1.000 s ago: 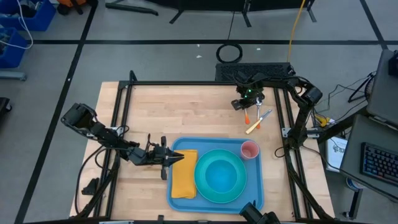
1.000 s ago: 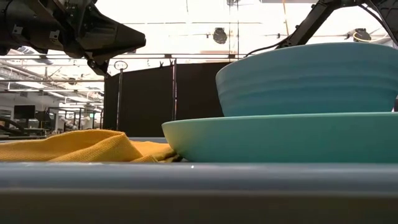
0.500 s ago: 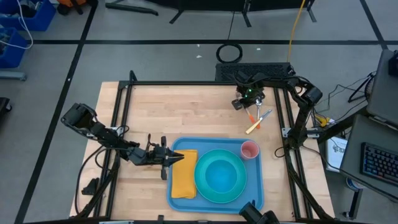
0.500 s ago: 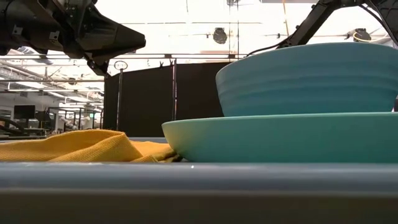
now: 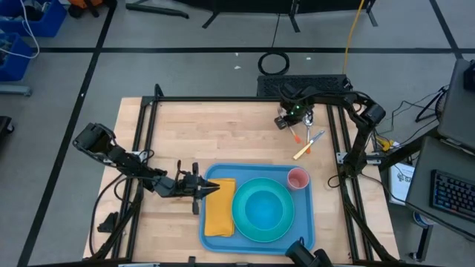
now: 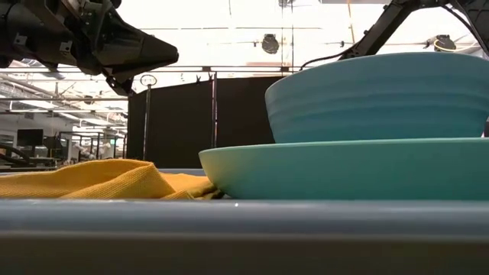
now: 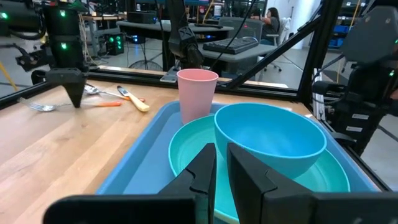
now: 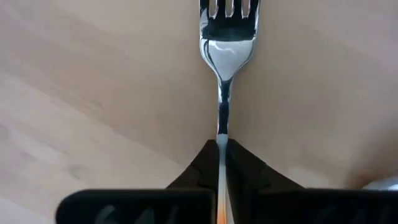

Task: Set up tray
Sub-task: Put the orange fork on top of the napkin

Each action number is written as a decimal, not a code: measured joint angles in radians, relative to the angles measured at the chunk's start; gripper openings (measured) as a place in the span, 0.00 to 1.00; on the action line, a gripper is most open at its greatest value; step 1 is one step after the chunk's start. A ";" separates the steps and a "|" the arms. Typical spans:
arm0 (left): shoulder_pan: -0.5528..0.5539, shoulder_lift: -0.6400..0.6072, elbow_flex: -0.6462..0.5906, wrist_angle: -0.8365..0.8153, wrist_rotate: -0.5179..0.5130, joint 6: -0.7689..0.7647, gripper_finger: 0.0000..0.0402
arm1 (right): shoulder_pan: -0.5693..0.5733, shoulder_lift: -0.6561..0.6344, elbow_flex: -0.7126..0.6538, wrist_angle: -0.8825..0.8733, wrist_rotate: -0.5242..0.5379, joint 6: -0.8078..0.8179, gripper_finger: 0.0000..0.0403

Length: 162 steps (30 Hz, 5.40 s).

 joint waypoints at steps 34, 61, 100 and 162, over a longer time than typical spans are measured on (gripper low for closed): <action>-0.079 0.000 0.000 -0.005 -0.238 0.226 0.10 | 0.597 -0.374 0.001 0.477 0.196 0.098 0.00; 0.194 0.000 0.124 0.122 -0.131 0.542 0.10 | 1.003 -0.374 -0.369 1.525 0.553 -0.247 0.00; 0.235 0.000 0.251 -0.074 -0.208 0.503 0.44 | 1.049 -0.254 -0.357 2.034 0.507 -0.542 0.00; 0.217 0.000 0.251 -0.094 -0.222 0.515 0.02 | 1.013 -0.142 -0.283 2.030 0.574 -0.468 0.00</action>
